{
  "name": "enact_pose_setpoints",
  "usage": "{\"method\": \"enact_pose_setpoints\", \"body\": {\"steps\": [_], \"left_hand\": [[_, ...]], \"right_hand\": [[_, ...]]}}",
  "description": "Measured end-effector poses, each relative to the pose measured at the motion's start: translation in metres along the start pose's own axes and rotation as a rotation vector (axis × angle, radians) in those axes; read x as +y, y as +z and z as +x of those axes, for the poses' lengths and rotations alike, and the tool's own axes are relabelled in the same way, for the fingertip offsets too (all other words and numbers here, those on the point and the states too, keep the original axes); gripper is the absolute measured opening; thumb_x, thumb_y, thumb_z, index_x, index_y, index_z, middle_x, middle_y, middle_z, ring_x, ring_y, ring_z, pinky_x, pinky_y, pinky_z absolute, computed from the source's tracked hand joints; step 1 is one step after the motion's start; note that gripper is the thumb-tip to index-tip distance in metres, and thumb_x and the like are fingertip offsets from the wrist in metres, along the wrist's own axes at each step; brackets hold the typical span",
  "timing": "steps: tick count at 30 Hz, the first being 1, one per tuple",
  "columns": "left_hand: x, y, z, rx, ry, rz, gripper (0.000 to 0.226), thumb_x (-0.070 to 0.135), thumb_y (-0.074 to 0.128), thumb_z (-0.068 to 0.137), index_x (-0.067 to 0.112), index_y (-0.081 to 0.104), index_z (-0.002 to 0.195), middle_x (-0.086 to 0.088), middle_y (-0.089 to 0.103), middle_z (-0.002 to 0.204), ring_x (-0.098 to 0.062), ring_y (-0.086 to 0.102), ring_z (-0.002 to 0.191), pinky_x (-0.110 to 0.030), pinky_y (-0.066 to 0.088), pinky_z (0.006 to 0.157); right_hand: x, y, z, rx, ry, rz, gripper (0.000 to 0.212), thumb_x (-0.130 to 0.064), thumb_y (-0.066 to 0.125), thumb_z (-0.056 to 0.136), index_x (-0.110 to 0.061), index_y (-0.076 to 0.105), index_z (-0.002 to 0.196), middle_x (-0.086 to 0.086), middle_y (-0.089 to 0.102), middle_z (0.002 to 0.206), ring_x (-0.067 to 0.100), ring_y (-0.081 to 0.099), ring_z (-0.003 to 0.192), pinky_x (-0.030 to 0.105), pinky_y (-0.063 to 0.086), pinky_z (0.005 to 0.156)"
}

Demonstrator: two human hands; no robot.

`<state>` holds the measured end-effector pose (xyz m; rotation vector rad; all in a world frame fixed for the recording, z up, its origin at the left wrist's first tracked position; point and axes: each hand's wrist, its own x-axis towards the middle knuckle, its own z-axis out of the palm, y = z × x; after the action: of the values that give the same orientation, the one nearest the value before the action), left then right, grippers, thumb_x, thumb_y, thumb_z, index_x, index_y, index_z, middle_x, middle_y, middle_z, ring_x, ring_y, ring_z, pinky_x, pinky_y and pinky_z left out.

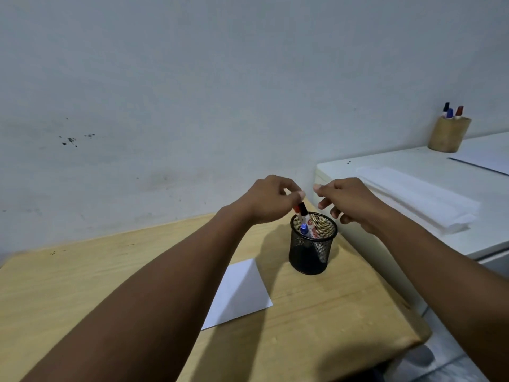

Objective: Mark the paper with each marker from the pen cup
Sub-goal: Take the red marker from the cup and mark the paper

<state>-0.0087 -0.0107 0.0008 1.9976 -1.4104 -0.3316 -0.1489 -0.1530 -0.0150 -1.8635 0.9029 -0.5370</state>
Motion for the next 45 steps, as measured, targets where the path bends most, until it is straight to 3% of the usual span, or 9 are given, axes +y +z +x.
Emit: {"method": "enact_pose_setpoints", "body": {"steps": [4,10,14,23,29,33,36,41,45], "left_hand": [[-0.005,0.005,0.01,-0.008,-0.045,0.0,0.036,0.011,0.049,0.099,0.019,0.07,0.127,-0.01,0.067,0.134,-0.024,0.058,0.127,-0.025,0.039,0.091],[-0.013,0.011,0.014,0.003,-0.003,0.025,0.014,0.008,0.069,0.092,0.011,0.079,0.101,-0.004,0.078,0.091,-0.012,0.068,0.074,-0.024,0.047,0.071],[-0.017,-0.023,0.006,0.191,-0.01,-0.044,0.008,0.014,0.071,0.092,0.014,0.078,0.094,-0.004,0.079,0.085,-0.018,0.075,0.07,-0.018,0.05,0.055],[-0.065,-0.124,-0.07,0.443,-0.146,-0.365,0.028,0.03,0.07,0.095,0.003,0.078,0.09,-0.005,0.073,0.075,-0.014,0.072,0.065,-0.024,0.053,0.061],[-0.123,-0.14,-0.145,0.68,-0.332,-0.717,0.03,0.035,0.068,0.095,0.007,0.075,0.089,-0.002,0.067,0.07,-0.017,0.07,0.062,-0.025,0.055,0.061],[-0.154,-0.128,-0.186,0.753,-0.436,-0.85,0.029,0.036,0.066,0.096,0.009,0.073,0.087,0.001,0.061,0.063,-0.016,0.068,0.057,-0.023,0.053,0.057],[-0.173,-0.119,-0.207,0.73,-0.497,-0.858,0.03,0.034,0.065,0.098,0.009,0.069,0.083,0.0,0.056,0.06,-0.017,0.069,0.056,-0.023,0.054,0.055],[-0.206,-0.127,-0.242,0.837,-0.589,-0.834,0.033,0.031,0.065,0.098,0.002,0.067,0.082,-0.001,0.057,0.059,-0.019,0.072,0.058,-0.026,0.059,0.057],[-0.232,-0.122,-0.267,0.712,-0.642,-0.305,0.03,0.03,0.071,0.094,0.006,0.071,0.077,0.004,0.073,0.067,-0.01,0.07,0.056,-0.028,0.056,0.064]], "right_hand": [[0.0,0.009,0.007,0.008,-0.025,-0.059,0.028,-0.036,0.065,0.096,-0.009,0.071,0.096,0.008,0.077,0.095,0.02,0.056,0.067,0.03,0.042,0.055],[-0.009,0.016,0.011,0.02,-0.06,-0.036,0.015,-0.023,0.065,0.094,-0.01,0.072,0.095,0.01,0.077,0.096,0.017,0.052,0.065,0.028,0.039,0.055],[-0.028,0.026,0.01,-0.013,-0.174,-0.005,0.015,-0.023,0.067,0.094,-0.011,0.074,0.095,0.005,0.076,0.1,0.01,0.06,0.08,0.025,0.041,0.065],[-0.1,0.102,-0.012,-0.398,-0.4,0.095,0.023,-0.025,0.074,0.091,-0.008,0.073,0.107,0.008,0.082,0.091,0.021,0.078,0.081,0.034,0.055,0.073],[-0.12,0.171,-0.04,-0.874,-0.106,0.689,0.032,-0.021,0.067,0.09,-0.01,0.069,0.12,0.016,0.077,0.107,0.025,0.075,0.089,0.033,0.054,0.073],[-0.117,0.234,-0.066,-0.861,-0.032,0.801,0.019,-0.026,0.073,0.089,-0.013,0.071,0.103,0.013,0.074,0.089,0.021,0.073,0.076,0.03,0.053,0.066],[-0.11,0.272,-0.078,-0.73,-0.099,0.661,0.012,-0.014,0.073,0.092,-0.014,0.064,0.084,0.014,0.065,0.074,0.019,0.06,0.055,0.027,0.047,0.055],[-0.102,0.26,-0.067,-0.778,-0.28,0.558,0.01,0.001,0.068,0.093,-0.009,0.065,0.089,0.013,0.066,0.079,0.023,0.065,0.068,0.03,0.054,0.065],[-0.091,0.246,-0.055,-0.801,-0.148,0.583,0.016,-0.009,0.062,0.097,-0.008,0.073,0.108,0.02,0.076,0.096,0.035,0.076,0.088,0.036,0.058,0.07]]}}
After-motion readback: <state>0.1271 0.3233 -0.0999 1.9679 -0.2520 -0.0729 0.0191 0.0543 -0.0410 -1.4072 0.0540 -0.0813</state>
